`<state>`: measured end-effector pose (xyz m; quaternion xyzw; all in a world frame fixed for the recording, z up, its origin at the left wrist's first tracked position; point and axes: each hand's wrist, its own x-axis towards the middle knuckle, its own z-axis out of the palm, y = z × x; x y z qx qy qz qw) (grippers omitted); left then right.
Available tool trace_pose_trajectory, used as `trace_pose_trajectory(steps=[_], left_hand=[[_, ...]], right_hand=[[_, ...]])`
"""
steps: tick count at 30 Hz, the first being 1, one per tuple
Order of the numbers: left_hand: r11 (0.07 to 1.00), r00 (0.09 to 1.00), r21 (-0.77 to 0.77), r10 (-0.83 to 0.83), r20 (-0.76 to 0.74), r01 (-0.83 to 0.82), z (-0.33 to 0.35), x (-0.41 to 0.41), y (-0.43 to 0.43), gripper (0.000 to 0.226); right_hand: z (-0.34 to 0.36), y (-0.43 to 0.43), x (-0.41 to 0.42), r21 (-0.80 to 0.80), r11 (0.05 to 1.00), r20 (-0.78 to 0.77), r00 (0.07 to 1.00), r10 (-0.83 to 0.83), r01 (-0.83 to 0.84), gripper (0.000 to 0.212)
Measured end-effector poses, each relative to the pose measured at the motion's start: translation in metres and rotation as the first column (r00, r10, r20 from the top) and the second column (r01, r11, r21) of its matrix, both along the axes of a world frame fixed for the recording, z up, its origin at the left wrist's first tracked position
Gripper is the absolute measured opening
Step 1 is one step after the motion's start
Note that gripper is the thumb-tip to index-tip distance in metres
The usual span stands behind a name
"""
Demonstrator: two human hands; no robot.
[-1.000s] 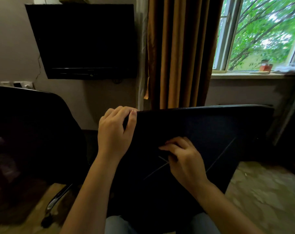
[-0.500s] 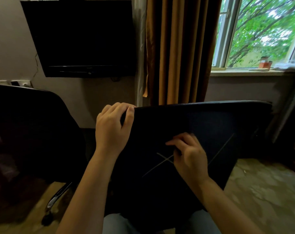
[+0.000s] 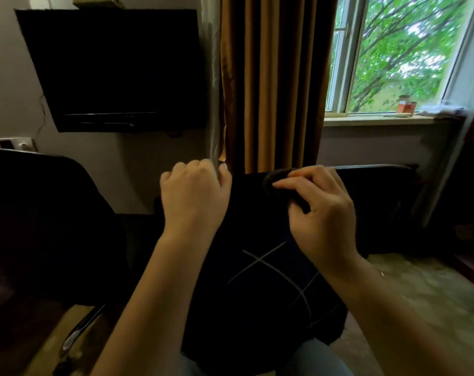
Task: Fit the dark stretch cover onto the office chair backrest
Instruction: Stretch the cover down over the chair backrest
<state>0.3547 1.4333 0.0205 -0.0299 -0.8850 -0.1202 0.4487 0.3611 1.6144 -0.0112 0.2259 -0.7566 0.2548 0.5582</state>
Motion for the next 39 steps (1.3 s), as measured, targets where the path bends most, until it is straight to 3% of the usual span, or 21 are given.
trace_pose_trajectory(steps=[4,11,15,19,24,29,33,36,39], left_hand=[[0.976,0.975,-0.022,-0.217,-0.044,0.217,0.001,-0.009,0.028,0.027],[0.989,0.96,-0.085,-0.14,-0.241,0.123,-0.027,-0.02,0.02,0.03],[0.991,0.953,-0.073,-0.125,-0.275,0.109,-0.026,-0.019,0.017,0.031],[0.992,0.947,-0.047,-0.129,-0.294,0.121,-0.028,-0.02,0.009,0.03],[0.99,0.951,0.003,-0.135,-0.278,0.141,-0.026,-0.021,0.001,0.029],[0.993,0.954,0.005,-0.112,-0.277,0.118,-0.026,-0.022,-0.005,0.029],[0.993,0.96,0.001,-0.114,-0.255,0.118,-0.025,-0.022,-0.006,0.028],[0.993,0.963,0.002,-0.114,-0.246,0.118,-0.025,-0.021,-0.006,0.028],[0.993,0.962,0.006,-0.117,-0.246,0.122,-0.026,-0.021,-0.005,0.03]], right_hand=[[-0.012,-0.004,-0.008,0.004,1.0,0.002,1.0,0.016,-0.016,0.011],[-0.099,-0.01,-0.026,0.153,0.988,0.21,0.978,0.002,-0.035,0.03],[-0.093,-0.008,-0.024,0.164,0.985,0.298,0.955,0.007,-0.059,0.037],[-0.049,-0.011,-0.004,0.086,0.991,0.145,0.985,0.091,-0.104,0.023],[0.002,-0.012,0.003,-0.016,0.998,-0.045,0.998,0.053,-0.054,0.018],[-0.051,-0.015,-0.016,0.088,0.996,0.063,0.998,0.03,-0.036,0.014],[-0.107,-0.01,-0.028,0.208,0.978,0.223,0.974,-0.023,-0.024,0.035],[-0.102,-0.009,-0.026,0.189,0.98,0.302,0.953,-0.006,-0.054,0.039],[-0.074,-0.009,-0.014,0.125,0.989,0.225,0.973,0.048,-0.078,0.031]])
